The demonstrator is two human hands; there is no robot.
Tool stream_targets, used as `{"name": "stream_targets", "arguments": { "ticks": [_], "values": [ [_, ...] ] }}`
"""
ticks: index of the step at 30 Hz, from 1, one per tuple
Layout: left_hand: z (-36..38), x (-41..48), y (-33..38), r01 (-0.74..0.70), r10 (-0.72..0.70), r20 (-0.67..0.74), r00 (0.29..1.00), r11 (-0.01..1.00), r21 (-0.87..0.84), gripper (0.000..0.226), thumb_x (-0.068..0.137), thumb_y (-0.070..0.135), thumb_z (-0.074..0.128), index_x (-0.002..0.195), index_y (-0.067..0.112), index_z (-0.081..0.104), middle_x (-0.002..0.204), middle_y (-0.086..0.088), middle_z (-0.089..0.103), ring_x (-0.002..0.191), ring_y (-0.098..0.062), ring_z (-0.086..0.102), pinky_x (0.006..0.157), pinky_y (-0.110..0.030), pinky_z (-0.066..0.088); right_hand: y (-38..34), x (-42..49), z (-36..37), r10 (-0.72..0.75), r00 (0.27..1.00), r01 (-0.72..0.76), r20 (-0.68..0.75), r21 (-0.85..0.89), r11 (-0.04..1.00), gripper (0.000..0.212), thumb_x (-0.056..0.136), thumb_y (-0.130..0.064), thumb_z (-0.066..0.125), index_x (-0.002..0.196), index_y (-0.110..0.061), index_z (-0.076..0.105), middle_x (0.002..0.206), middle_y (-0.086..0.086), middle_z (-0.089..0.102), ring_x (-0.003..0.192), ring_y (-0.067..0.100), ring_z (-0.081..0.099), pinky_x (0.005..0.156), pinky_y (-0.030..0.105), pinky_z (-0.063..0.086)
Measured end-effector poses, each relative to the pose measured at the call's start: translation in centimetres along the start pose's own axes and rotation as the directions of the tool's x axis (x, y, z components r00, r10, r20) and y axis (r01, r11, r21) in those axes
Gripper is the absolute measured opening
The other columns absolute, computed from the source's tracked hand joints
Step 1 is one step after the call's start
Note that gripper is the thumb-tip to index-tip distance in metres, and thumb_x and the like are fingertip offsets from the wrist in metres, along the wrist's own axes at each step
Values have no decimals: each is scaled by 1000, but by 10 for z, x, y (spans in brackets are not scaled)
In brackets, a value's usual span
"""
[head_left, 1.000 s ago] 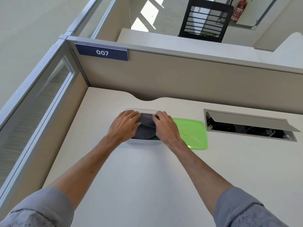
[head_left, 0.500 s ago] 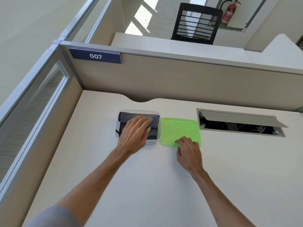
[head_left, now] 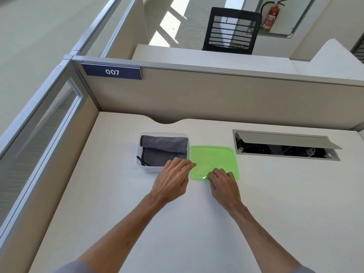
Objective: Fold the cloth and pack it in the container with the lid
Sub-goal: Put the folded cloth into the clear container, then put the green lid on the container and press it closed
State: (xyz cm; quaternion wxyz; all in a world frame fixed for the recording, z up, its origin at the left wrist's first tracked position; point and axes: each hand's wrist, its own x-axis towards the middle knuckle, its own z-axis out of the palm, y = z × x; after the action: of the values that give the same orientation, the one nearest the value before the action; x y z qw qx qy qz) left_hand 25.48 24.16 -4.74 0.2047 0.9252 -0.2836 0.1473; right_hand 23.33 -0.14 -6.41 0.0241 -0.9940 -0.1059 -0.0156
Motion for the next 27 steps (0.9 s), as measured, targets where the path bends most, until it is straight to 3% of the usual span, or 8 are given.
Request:
{"name": "stream_targets", "arguments": {
  "ticks": [3, 8, 11, 14, 18, 21, 24, 27],
  "values": [
    [1, -3, 5, -49, 49, 45, 998, 999, 5, 46, 96, 11, 69, 141, 18, 69, 132, 3, 72, 110, -27, 65, 90, -38, 51, 0, -8, -4, -48, 997, 49, -57, 8, 999, 20, 87, -7, 76, 104, -17, 76, 104, 1, 73, 96, 30, 71, 77, 45, 53],
    [1, -10, 14, -123, 123, 165, 979, 992, -14, 53, 100, 36, 77, 150, 22, 65, 147, 4, 67, 131, -24, 63, 109, -39, 53, 2, -17, -36, -110, 979, 127, -171, 93, 987, 24, 82, -13, 75, 102, -24, 72, 100, -6, 66, 90, 23, 65, 78, 40, 45],
    [-4, -10, 20, 4, 18, 172, 985, 992, -125, 44, 104, 37, 74, 144, 23, 66, 143, 7, 69, 133, -21, 62, 112, -39, 51, 6, -16, -68, -99, 973, 145, -210, 216, 966, 19, 84, -19, 70, 101, -28, 71, 100, -12, 63, 91, 16, 63, 80, 36, 39],
    [-15, -4, 23, 206, -168, 152, 974, 939, -276, 26, 109, 38, 70, 132, 28, 67, 131, 10, 73, 124, -17, 64, 104, -40, 56, 7, -11, -100, -82, 980, 140, -180, 338, 931, 19, 86, -18, 74, 100, -30, 72, 100, -16, 63, 89, 10, 62, 84, 35, 39],
    [-30, 5, 18, 407, -342, 220, 913, 747, -526, 15, 106, 32, 76, 111, 25, 64, 111, 10, 78, 106, -17, 72, 95, -42, 60, 3, 5, -126, -17, 989, 98, -146, 570, 816, 22, 88, -12, 78, 98, -30, 76, 96, -17, 64, 80, 7, 62, 91, 45, 47],
    [-41, 9, 8, 461, -365, 293, 883, 570, -680, 18, 102, 21, 82, 100, 14, 65, 101, 0, 79, 97, -18, 77, 97, -40, 64, -3, 17, -135, -4, 986, 117, -170, 660, 742, 24, 89, -8, 79, 100, -29, 79, 95, -19, 65, 83, 10, 63, 92, 51, 53],
    [-55, 8, -3, 506, -393, 359, 847, 388, -770, 20, 103, 16, 81, 107, 3, 68, 109, -18, 80, 104, -33, 80, 98, -43, 64, -8, 28, -134, 77, 968, 108, -240, 672, 732, 30, 92, -7, 79, 116, -26, 79, 111, -14, 72, 102, 12, 65, 102, 51, 52],
    [-71, 4, -16, 517, -428, 391, 815, 230, -825, 22, 106, 17, 77, 120, 2, 70, 118, -18, 83, 107, -30, 81, 94, -35, 63, -13, 35, -126, 314, 891, 27, -327, 729, 684, 41, 97, -5, 73, 135, -18, 71, 135, -3, 68, 130, 16, 58, 117, 46, 46]
  ]
}}
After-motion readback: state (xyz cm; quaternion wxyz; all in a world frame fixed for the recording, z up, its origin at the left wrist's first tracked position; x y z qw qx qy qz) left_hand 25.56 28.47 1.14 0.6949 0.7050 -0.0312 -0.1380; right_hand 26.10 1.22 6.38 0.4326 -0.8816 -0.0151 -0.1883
